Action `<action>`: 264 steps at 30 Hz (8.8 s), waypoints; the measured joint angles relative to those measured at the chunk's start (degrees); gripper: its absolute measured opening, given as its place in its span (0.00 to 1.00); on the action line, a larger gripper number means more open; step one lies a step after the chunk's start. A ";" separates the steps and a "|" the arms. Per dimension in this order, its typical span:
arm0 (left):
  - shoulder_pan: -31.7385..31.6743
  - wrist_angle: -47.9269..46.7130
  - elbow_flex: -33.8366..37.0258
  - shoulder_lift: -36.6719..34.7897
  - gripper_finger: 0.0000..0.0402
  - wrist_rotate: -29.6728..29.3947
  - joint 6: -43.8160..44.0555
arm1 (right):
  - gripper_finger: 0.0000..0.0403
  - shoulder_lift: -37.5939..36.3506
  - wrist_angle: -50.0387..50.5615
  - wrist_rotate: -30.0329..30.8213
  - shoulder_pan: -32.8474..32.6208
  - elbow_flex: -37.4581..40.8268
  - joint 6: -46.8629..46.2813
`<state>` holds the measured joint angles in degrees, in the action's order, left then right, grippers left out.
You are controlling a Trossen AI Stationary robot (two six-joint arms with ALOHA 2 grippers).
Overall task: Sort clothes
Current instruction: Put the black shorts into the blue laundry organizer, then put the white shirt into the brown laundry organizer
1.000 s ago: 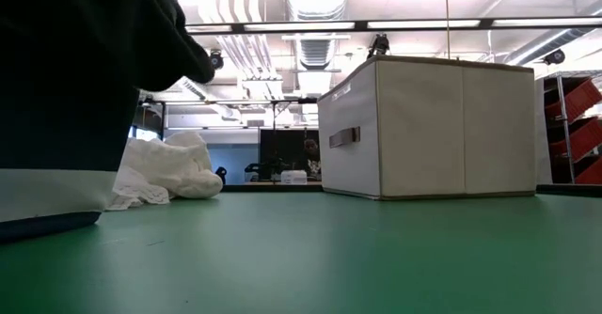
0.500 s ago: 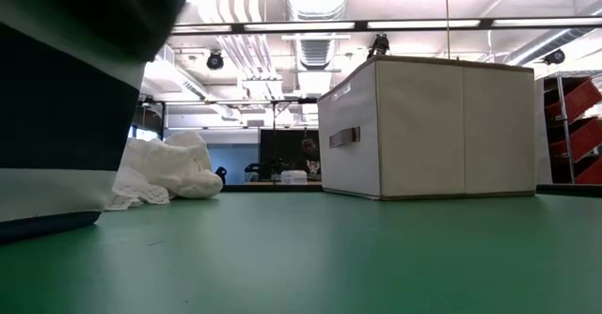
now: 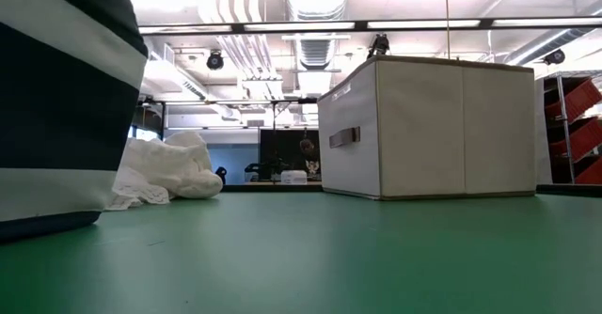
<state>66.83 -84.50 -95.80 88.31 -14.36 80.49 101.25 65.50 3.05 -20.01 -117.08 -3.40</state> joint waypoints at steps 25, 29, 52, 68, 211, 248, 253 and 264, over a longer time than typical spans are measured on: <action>-4.95 11.41 7.58 10.29 0.01 5.41 -2.21 | 0.54 0.17 -4.97 0.04 0.04 3.42 1.96; -6.83 14.07 7.67 11.89 0.01 7.02 -6.73 | 0.55 0.17 -5.03 0.04 0.04 3.85 1.95; -9.17 40.08 27.93 8.30 0.01 8.42 -8.92 | 0.55 0.17 -8.93 0.02 0.15 8.36 3.67; -10.95 54.19 37.94 7.28 0.01 12.46 -7.96 | 0.55 0.17 -10.74 0.00 0.26 10.87 3.50; -6.71 -5.52 32.84 -14.71 0.48 -46.50 -8.95 | 0.88 32.70 -34.43 -0.59 30.50 -9.75 3.28; -6.71 -5.52 32.97 -14.60 0.48 -46.76 -9.03 | 0.68 32.81 -48.05 -2.15 30.88 -0.11 0.16; -6.71 -5.52 32.97 -14.60 0.48 -46.76 -9.03 | 0.58 32.81 -47.83 -2.23 30.88 -0.04 -0.65; -6.71 -5.52 32.97 -14.60 0.48 -47.75 -9.33 | 0.31 32.81 -48.53 -2.03 30.91 0.96 -0.74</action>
<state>60.12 -90.02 -62.83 73.71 -62.11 71.16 134.06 16.97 1.02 10.90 -116.11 -4.14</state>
